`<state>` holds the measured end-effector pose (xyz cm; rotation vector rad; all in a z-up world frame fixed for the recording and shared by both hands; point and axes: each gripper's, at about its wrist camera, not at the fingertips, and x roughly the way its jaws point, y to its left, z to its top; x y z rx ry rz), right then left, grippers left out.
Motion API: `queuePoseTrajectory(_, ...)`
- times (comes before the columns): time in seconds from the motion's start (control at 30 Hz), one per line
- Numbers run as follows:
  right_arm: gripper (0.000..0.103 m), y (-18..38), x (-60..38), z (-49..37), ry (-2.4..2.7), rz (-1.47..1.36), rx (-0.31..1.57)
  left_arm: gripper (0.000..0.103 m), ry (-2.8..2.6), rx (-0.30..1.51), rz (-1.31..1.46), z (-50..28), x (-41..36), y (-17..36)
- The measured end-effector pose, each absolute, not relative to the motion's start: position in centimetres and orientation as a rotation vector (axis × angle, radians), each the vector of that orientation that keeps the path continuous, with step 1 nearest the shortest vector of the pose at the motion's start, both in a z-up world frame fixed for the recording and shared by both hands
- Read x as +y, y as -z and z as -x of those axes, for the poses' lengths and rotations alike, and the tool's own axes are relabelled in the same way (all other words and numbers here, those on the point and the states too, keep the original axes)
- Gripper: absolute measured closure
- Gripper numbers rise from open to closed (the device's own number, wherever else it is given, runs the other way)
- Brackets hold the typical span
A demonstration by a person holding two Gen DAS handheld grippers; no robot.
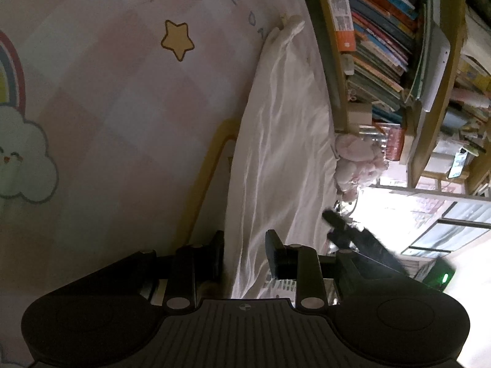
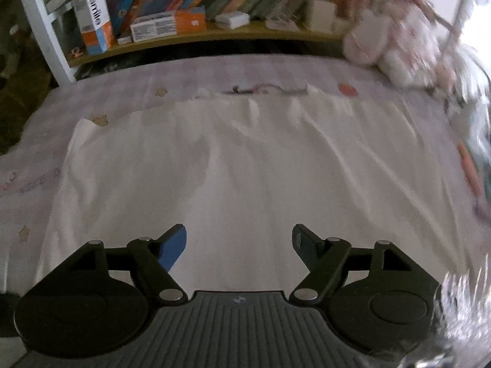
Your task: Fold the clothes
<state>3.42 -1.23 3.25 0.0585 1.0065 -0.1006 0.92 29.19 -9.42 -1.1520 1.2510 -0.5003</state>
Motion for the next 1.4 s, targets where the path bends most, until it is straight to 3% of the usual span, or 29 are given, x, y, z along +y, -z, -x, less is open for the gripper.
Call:
queuePoseTrajectory(0.33, 0.026, -4.4, 3.0, -10.0, 0.026, 0.108, 1.021, 0.075, 0.509, 1.234, 1.135, -0.9, 29.1, 9.4)
queuePoseTrajectory(0.5, 0.025, -4.4, 5.9, -12.3, -0.021, 0.136, 1.046, 0.092, 0.500, 1.243, 1.074, -1.0, 29.0, 9.0)
queuePoseTrajectory(0.8, 0.025, -4.1, 12.5, -15.9, -0.141, 0.165, 1.100, 0.093, 0.736, 1.047, 0.620, -1.3, 25.1, 1.8)
queuePoseTrajectory(1.0, 0.029, -2.5, 18.1, -16.6, -0.221, 0.376, 1.215, 0.093, 0.780, 1.016, 0.542, -1.3, 23.9, 0.7)
queuePoseTrajectory(1.27, 0.051, 0.8, 21.3, -16.0, -0.202, 0.674, 1.272, 0.094, 0.805, 0.991, 0.518, -1.0, 23.4, 0.1)
queuePoseTrajectory(1.37, 0.076, 1.1, 21.1, -15.7, -0.208, 0.693, 1.273, 0.094, 0.812, 0.985, 0.507, -0.8, 23.3, -0.1)
queuePoseTrajectory(1.4, 0.092, 1.0, 20.9, -15.6, -0.209, 0.697, 1.271, 0.095, 0.812, 0.984, 0.508, -0.8, 23.3, -0.2)
